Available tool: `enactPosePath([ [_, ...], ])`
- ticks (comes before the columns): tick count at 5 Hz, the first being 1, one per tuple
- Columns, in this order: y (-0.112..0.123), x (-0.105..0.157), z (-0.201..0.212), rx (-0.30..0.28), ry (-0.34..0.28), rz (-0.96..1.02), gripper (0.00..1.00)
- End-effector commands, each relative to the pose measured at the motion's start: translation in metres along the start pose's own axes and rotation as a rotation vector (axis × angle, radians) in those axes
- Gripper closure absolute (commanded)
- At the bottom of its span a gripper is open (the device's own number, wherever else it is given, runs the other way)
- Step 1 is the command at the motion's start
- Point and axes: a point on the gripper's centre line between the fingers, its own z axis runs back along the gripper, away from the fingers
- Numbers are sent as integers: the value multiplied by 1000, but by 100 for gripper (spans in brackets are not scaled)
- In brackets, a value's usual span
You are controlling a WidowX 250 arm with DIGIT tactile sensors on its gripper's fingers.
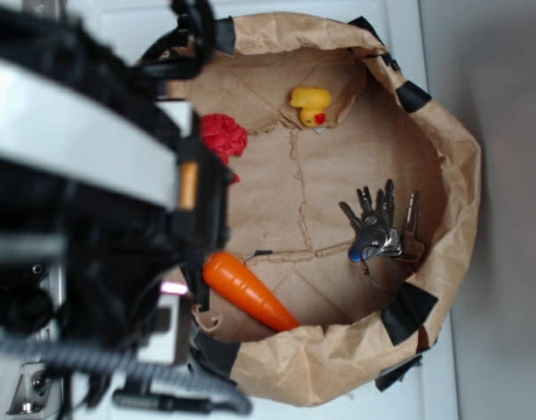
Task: Grab the silver keys.
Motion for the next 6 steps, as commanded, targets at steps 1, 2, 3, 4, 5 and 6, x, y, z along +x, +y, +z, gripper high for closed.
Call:
enactPosePath([
  [1, 38, 23, -43, 25, -150, -86, 0],
  [2, 51, 31, -65, 21, -198, -47, 0],
  [3, 53, 33, -95, 118, -191, -67, 0],
  [4, 44, 30, -116, 113, -154, -120, 0],
  [5, 28, 24, -130, 49, -100, -190, 0],
  [6, 24, 27, -135, 70, -123, -196, 0],
])
